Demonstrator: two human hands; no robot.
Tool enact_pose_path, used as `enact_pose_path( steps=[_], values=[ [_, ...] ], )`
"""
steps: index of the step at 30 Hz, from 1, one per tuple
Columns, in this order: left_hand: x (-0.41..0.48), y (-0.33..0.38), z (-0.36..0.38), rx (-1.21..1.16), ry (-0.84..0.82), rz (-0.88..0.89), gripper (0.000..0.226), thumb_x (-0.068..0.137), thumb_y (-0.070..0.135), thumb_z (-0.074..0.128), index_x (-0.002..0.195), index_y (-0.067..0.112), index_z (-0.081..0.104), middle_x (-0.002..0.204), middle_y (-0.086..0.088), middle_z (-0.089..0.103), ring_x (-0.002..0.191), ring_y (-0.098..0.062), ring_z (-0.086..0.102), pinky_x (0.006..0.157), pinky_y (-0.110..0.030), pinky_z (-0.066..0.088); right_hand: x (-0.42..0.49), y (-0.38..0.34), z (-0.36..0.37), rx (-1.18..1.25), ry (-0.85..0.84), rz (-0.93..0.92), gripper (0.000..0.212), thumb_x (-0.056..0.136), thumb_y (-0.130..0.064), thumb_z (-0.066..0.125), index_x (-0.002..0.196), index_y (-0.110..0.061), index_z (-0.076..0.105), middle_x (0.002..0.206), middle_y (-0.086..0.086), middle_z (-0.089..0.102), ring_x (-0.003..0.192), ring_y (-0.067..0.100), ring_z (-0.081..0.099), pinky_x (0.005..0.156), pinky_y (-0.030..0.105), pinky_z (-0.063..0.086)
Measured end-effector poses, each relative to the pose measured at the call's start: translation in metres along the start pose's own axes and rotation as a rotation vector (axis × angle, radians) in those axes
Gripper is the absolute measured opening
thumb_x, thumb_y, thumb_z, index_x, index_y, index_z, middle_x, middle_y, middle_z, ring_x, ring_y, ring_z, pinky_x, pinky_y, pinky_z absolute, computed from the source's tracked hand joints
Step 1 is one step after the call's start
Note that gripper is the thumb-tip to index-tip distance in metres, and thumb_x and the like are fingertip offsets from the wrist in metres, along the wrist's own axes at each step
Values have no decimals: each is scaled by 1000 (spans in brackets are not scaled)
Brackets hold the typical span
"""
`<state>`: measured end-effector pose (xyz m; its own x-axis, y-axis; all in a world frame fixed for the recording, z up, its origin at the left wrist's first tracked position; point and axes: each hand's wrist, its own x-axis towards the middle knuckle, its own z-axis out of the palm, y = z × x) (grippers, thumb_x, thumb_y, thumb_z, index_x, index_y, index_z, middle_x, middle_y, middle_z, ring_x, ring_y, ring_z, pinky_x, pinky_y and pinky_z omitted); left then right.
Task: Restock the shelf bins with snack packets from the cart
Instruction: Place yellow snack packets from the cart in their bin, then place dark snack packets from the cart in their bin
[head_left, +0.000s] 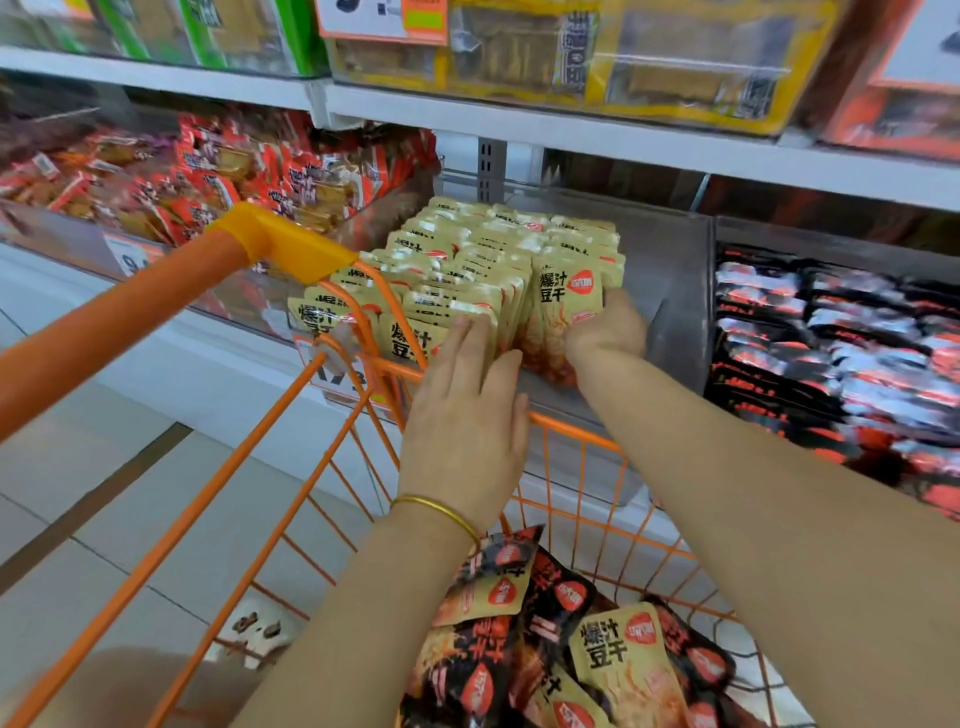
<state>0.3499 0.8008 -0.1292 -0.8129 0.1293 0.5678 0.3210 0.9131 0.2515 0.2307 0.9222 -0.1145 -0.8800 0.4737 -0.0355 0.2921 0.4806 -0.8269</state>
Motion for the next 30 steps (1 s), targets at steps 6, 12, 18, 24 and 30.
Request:
enact_pose_path(
  steps=[6, 12, 18, 24, 30],
  values=[
    [1, 1, 2, -4, 9, -18, 44, 90, 26, 31, 118, 5, 58, 139, -20, 43, 137, -35, 31, 111, -43, 25, 2, 7, 4, 401, 71, 177, 17, 90, -2, 43, 80, -15, 38, 73, -1, 44, 78, 17, 40, 59, 22, 36],
    [0, 2, 1, -2, 24, -19, 44, 90, 25, 31, 118, 4, 59, 139, -20, 44, 137, -34, 31, 111, -42, 25, 11, 14, 12, 275, 70, 190, 16, 87, -4, 51, 79, -15, 43, 84, 4, 56, 82, 18, 50, 69, 25, 43],
    [1, 2, 1, -10, 22, -23, 45, 89, 25, 31, 117, 4, 59, 139, -20, 44, 136, -35, 31, 111, -43, 25, 15, 13, 17, 95, 81, 163, 27, 77, -17, 62, 104, -16, 58, 111, 11, 62, 102, 32, 58, 88, 39, 51],
    [0, 2, 2, -29, 21, -34, 46, 89, 26, 31, 117, 4, 60, 139, -19, 44, 137, -34, 31, 110, -45, 26, 13, 5, 12, 40, 96, 189, 54, 77, -15, 74, 123, -8, 47, 129, 13, 52, 115, 30, 55, 90, 35, 47],
    [0, 2, 0, -47, 16, -41, 48, 89, 28, 30, 119, 4, 59, 140, -18, 43, 138, -32, 30, 111, -41, 22, 8, -2, 4, 35, 63, 249, 66, 83, -13, 70, 133, -4, 29, 139, 16, 35, 126, 29, 45, 98, 32, 42]
  ],
)
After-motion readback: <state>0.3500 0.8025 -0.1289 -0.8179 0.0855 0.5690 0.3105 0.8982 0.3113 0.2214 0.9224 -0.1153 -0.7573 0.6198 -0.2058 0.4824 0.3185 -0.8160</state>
